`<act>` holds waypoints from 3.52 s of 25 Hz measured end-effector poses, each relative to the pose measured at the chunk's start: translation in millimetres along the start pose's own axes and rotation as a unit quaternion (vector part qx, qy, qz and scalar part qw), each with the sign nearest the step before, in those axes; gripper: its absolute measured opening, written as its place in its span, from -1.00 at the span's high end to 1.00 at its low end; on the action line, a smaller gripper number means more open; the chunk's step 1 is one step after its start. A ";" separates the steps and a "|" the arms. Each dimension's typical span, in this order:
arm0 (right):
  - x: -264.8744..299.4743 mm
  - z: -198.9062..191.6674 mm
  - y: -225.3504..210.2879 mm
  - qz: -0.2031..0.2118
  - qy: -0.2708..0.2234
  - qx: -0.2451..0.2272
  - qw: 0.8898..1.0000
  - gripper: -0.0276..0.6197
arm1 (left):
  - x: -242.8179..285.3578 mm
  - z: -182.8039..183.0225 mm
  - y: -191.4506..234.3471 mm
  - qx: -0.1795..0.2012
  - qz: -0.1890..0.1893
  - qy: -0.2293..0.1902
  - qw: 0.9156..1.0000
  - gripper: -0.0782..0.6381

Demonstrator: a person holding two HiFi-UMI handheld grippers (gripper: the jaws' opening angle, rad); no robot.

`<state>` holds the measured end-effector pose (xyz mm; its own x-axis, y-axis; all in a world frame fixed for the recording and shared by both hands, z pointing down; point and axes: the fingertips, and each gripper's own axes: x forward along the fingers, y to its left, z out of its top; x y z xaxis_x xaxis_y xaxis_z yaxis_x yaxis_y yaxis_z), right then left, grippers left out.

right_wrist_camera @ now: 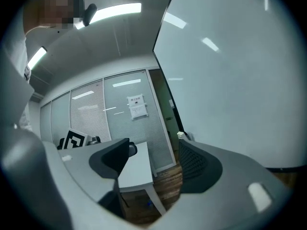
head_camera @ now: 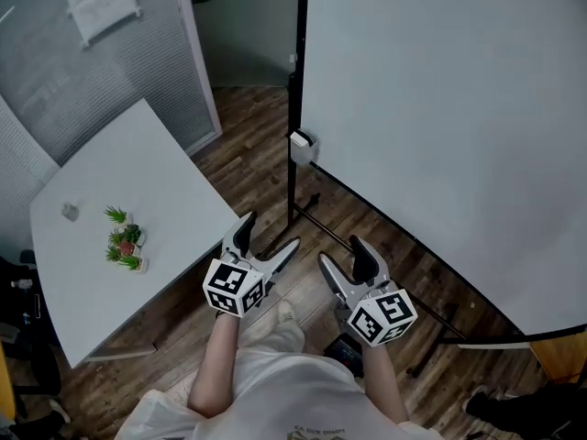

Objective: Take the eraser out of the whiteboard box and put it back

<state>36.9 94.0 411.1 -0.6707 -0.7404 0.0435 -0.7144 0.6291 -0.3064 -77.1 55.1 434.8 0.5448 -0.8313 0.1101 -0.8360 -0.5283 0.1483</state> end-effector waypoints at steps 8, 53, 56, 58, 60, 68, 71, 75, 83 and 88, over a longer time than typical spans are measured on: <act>94.7 1.1 -36.3 0.017 0.034 0.004 0.999 -0.09 | 69.1 9.0 70.7 -0.011 0.001 0.007 1.000 -0.46; 174.3 14.7 -147.7 -0.022 0.043 -0.027 0.998 -0.07 | 220.5 5.1 123.7 0.035 -0.031 0.041 0.998 -0.37; 177.9 12.9 -150.4 -0.021 0.046 -0.023 0.998 -0.07 | 222.2 4.6 123.7 0.030 -0.037 0.040 0.998 -0.35; 179.7 12.8 -152.1 -0.017 0.049 -0.021 0.998 -0.07 | 223.9 4.5 124.1 0.030 -0.039 0.040 0.998 -0.35; 181.4 12.9 -153.5 -0.013 0.051 -0.021 0.998 -0.07 | 226.1 4.2 126.2 0.032 -0.037 0.041 0.998 -0.34; 189.6 13.9 -155.6 0.003 0.055 -0.015 0.998 -0.06 | 239.9 4.7 131.1 0.037 -0.038 0.044 0.998 -0.29; 190.3 13.4 -159.8 0.002 0.056 -0.013 0.998 -0.04 | 246.1 4.0 132.4 0.039 -0.038 0.044 0.998 -0.26; 192.2 10.6 -163.0 0.001 0.058 -0.013 0.998 -0.03 | 251.1 0.8 133.9 0.038 -0.041 0.046 0.997 -0.25; 198.1 12.8 -161.9 0.011 0.051 -0.016 0.999 0.02 | 255.9 -1.6 138.6 0.044 -0.039 0.043 0.997 -0.20; 199.6 9.4 -165.7 0.009 0.056 -0.014 0.998 0.03 | 258.8 -2.0 138.6 0.053 -0.039 0.038 0.997 -0.16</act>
<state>23.3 -160.3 461.6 -0.7010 -0.6982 0.1453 -0.7058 0.6502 -0.2812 -51.8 -232.9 485.9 0.6089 -0.7734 0.1766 -0.7906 -0.6099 0.0549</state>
